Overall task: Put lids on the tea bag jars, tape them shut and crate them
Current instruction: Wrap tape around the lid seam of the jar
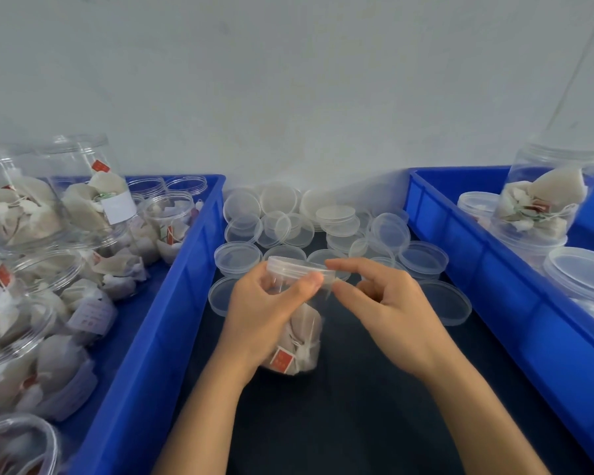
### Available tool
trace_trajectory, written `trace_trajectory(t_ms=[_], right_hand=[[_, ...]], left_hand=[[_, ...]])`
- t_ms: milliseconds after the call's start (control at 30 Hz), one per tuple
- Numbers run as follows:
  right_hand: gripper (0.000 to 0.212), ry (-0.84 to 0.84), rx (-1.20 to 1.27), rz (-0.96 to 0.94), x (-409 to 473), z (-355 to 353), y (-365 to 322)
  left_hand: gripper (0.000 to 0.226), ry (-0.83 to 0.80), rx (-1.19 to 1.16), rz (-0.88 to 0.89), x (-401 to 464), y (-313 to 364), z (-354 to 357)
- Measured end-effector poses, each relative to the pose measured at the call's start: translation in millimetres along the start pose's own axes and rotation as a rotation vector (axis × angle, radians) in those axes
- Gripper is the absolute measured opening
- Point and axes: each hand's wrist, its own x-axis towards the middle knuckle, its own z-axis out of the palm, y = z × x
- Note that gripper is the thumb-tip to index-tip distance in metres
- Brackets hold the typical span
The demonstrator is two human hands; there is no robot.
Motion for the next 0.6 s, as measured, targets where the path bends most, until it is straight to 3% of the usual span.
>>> trace_trajectory(t_ms=[200,400,600], right_hand=[[0.036,0.035,-0.048,0.025,1.3,1.0,3.3],[0.038,0.129,-0.241,0.001,-1.6,6.4,-0.7],[0.035,0.174,-0.248,0.003,-1.9,8.2,-1.8]], left_hand=[[0.039,-0.038,-0.017,-0.04,3.7,-1.1,-8.7],[0.041,-0.023,-0.082,-0.056,6.3,-4.2,-9.3],[0.039,-0.035,-0.103,-0.06,5.5,-3.4,-9.7]])
